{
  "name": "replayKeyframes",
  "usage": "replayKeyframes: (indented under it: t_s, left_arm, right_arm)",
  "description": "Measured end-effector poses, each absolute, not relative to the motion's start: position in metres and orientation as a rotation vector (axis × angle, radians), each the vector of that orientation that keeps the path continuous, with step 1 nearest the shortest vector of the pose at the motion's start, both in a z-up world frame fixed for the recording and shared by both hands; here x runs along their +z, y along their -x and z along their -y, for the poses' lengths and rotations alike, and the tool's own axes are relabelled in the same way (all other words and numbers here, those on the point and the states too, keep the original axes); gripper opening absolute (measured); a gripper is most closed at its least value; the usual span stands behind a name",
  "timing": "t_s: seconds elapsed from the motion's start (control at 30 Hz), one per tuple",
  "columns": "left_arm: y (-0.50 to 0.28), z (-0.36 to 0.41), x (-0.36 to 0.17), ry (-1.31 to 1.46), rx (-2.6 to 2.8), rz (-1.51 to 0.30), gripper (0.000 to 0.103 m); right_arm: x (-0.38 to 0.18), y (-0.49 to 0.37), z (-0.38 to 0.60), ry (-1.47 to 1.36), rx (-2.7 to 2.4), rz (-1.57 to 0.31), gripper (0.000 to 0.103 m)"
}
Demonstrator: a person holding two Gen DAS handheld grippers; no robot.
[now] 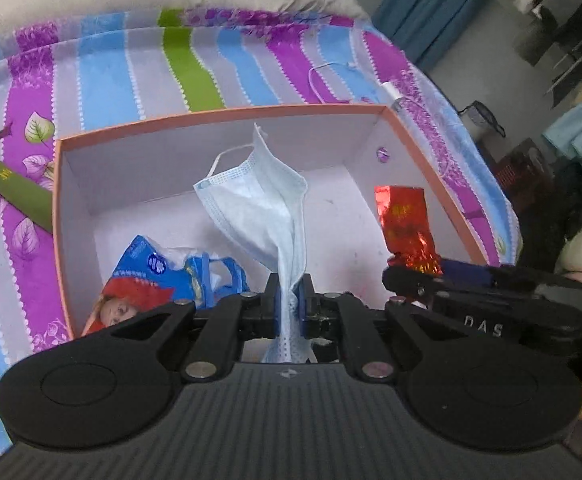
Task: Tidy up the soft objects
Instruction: 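Open both grippers inside the box to drop the packet and mask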
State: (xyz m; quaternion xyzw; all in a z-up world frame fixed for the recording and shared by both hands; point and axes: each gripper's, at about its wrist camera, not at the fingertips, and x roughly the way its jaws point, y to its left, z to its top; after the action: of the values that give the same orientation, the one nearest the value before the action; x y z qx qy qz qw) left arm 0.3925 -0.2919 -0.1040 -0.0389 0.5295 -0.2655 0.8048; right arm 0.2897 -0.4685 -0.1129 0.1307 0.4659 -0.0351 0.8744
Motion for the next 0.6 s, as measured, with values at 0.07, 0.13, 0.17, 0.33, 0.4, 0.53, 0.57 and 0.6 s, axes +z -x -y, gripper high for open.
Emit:
replayKeyframes:
  t_s: [0.07, 0.13, 0.17, 0.33, 0.4, 0.53, 0.57, 0.6]
  left_arm:
    - [-0.4, 0.296, -0.108, 0.063, -0.545, -1.146, 0.01]
    - [-0.406, 0.302, -0.112, 0.031, -0.548, -1.168, 0.01]
    - [-0.407, 0.306, -0.115, 0.018, -0.555, -1.178, 0.01]
    - [-0.411, 0.313, -0.123, -0.009, -0.545, -1.19, 0.01]
    - [-0.413, 0.315, -0.125, -0.012, -0.543, -1.195, 0.011]
    - [-0.413, 0.318, -0.126, -0.017, -0.535, -1.197, 0.044]
    - [-0.412, 0.319, -0.126, -0.019, -0.54, -1.195, 0.045]
    - [-0.41, 0.319, -0.125, -0.027, -0.541, -1.188, 0.045]
  right_arm:
    - [-0.119, -0.294, 0.473, -0.28, -0.068, -1.001, 0.057]
    - [-0.124, -0.298, 0.478, -0.309, -0.068, -1.025, 0.057]
    - [-0.126, -0.299, 0.48, -0.314, -0.079, -1.032, 0.057]
    - [-0.134, -0.305, 0.481, -0.277, -0.086, -1.058, 0.057]
    - [-0.136, -0.305, 0.48, -0.266, -0.082, -1.065, 0.058]
    - [-0.137, -0.303, 0.482, -0.278, -0.072, -1.068, 0.068]
    - [-0.137, -0.303, 0.483, -0.291, -0.066, -1.068, 0.073]
    - [-0.136, -0.302, 0.484, -0.3, -0.062, -1.066, 0.075]
